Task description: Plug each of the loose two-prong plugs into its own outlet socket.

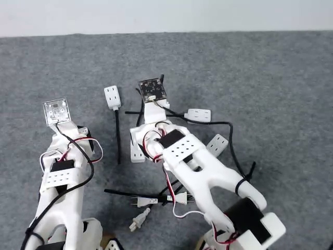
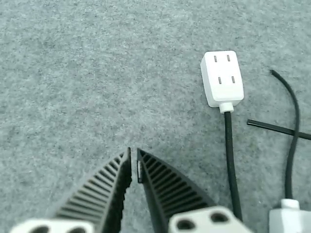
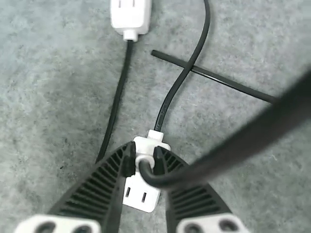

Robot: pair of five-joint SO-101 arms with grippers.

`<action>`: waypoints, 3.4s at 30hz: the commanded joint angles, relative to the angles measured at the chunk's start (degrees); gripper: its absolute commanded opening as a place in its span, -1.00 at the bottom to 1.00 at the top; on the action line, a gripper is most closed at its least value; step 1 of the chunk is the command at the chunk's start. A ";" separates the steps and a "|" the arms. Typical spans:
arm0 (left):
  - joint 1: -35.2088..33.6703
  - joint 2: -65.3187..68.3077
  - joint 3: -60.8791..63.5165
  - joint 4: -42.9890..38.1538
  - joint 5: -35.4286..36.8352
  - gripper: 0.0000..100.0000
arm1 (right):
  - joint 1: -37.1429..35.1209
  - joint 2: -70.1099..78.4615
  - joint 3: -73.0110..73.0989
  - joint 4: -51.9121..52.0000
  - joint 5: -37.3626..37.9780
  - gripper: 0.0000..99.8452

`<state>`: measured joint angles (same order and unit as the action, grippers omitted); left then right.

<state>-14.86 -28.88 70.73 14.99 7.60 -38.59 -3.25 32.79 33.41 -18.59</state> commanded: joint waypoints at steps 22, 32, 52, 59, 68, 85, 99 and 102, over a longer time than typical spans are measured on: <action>-0.62 -1.67 -0.31 0.35 0.70 -0.98 | -0.57 0.13 4.57 -4.53 13.71 -0.98; -0.62 -1.67 -0.31 0.35 0.70 -0.98 | -1.36 0.04 6.07 -3.47 20.48 -0.98; -0.62 -1.67 -0.31 0.35 0.70 -0.98 | 1.19 -2.07 3.16 -0.66 23.30 -0.98; -0.62 -1.67 -0.31 0.35 0.70 -0.98 | 0.57 0.13 4.84 -1.01 23.21 -0.98; -0.62 -1.67 -0.31 0.35 0.70 -0.98 | -1.10 5.67 -0.62 8.04 27.25 -0.98; -0.62 -1.67 -0.31 0.35 0.70 -0.98 | -7.52 5.85 -6.77 15.34 19.69 -0.40; -3.25 -1.58 -1.54 0.35 0.97 -0.98 | -8.13 12.97 -11.08 11.38 15.03 -0.43; -3.52 -1.58 -1.63 0.35 0.97 -0.98 | -7.60 16.04 -15.74 15.43 15.21 -0.71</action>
<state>-17.76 -28.88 70.73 15.08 7.87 -47.12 12.04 23.30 46.42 -2.86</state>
